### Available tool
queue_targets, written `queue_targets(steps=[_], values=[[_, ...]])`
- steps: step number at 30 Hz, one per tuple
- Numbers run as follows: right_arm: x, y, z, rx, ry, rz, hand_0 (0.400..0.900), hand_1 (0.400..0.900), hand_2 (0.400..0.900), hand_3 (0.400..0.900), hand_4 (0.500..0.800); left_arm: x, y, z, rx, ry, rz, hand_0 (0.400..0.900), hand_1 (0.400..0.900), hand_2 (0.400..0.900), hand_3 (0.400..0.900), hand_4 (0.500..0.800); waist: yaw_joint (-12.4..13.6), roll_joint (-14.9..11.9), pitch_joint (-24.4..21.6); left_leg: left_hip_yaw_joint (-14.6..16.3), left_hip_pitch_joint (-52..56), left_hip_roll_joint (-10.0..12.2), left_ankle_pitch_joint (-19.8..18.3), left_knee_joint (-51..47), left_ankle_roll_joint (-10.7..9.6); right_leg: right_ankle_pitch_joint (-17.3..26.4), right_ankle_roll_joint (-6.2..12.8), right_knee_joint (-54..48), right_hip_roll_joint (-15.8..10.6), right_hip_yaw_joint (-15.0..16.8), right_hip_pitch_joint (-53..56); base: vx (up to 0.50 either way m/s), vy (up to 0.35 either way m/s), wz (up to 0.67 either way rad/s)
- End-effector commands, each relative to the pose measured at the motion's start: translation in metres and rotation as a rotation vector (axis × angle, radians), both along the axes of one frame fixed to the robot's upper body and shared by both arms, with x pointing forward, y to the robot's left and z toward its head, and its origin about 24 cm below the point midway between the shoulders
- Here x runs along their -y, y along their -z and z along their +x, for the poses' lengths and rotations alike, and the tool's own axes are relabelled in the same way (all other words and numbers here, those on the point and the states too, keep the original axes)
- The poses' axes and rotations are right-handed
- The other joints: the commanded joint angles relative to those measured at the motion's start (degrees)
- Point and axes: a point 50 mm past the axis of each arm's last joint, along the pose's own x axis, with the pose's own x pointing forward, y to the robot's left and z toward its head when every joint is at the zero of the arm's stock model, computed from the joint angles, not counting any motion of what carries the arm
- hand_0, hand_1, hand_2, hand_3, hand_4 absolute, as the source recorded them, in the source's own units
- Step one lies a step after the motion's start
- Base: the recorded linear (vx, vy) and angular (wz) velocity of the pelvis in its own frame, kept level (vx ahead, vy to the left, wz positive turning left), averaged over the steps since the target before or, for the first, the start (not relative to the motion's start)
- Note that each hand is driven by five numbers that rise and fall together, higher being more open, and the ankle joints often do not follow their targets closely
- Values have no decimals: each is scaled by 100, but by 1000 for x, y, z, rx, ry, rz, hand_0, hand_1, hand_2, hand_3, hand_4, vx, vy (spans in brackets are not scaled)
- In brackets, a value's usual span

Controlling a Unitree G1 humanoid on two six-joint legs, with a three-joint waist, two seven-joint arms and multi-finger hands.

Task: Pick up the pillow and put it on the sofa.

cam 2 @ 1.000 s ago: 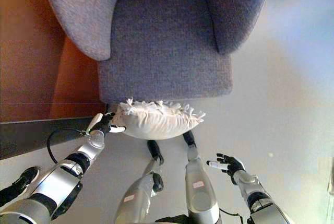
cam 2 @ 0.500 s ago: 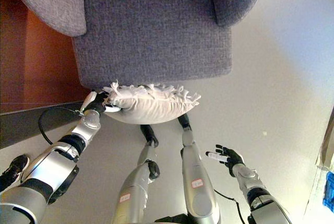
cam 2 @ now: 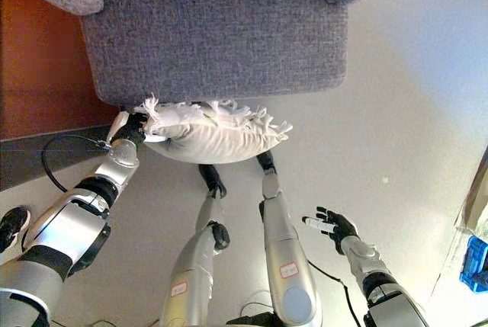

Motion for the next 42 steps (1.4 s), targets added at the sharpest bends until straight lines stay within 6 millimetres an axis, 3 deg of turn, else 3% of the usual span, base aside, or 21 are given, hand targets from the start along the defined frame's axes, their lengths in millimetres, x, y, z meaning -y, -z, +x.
queue_targets(steps=[1, 2, 12, 27, 37, 42], values=[[29, 2, -21, -35, 61, -48, 900, 900, 900, 900, 800, -17, -28, 4, 65, -60, -17, 710, 710, 710, 710, 686, -221, -91, 66, 132, -320, 15, -407, 885, -521, 364, 158, -384, 233, 25, -49, -8, -18, 3], [29, 2, -22, -34, 64, -49, 900, 900, 900, 900, 800, -16, -31, 5, 72, -48, -21, 400, 400, 400, 400, 500, -222, -88, 66, 131, -338, 23, -408, 875, -522, 364, 160, -394, 229, 27, -69, 0, 0, 0], [29, 0, -21, -9, 57, -40, 900, 900, 900, 900, 800, -7, -40, 11, 94, -7, -11, 400, 400, 400, 400, 500, -219, -89, 66, 86, -319, 34, -413, 854, -528, 368, 150, -399, 222, -3, -53, -16, -17, 5], [28, 2, -24, -8, 59, -34, 900, 900, 900, 900, 800, -6, -34, 9, 74, 23, -18, 400, 400, 400, 400, 500, -196, -14, 66, 100, 247, 14, -438, 767, -518, 323, 140, -445, 155, -53, 463, -11, 0, 1], [31, 7, -32, -53, 75, -48, 900, 900, 900, 900, 800, 6, -18, 5, 15, 170, 104, 400, 400, 400, 400, 500, -115, 53, 65, -30, 1668, -83, -533, 517, -498, 234, 141, -571, 81, -214, 1783, 5, -5, 0], [37, 17, -51, -124, 124, -48, 900, 900, 900, 900, 800, 5, -3, -3, -27, 232, 145, 400, 400, 400, 400, 500, 3, 194, -343, -82, 2281, -125, -576, 281, -492, 103, 152, -686, 17, -302, 2397, 112, -37, 8]])
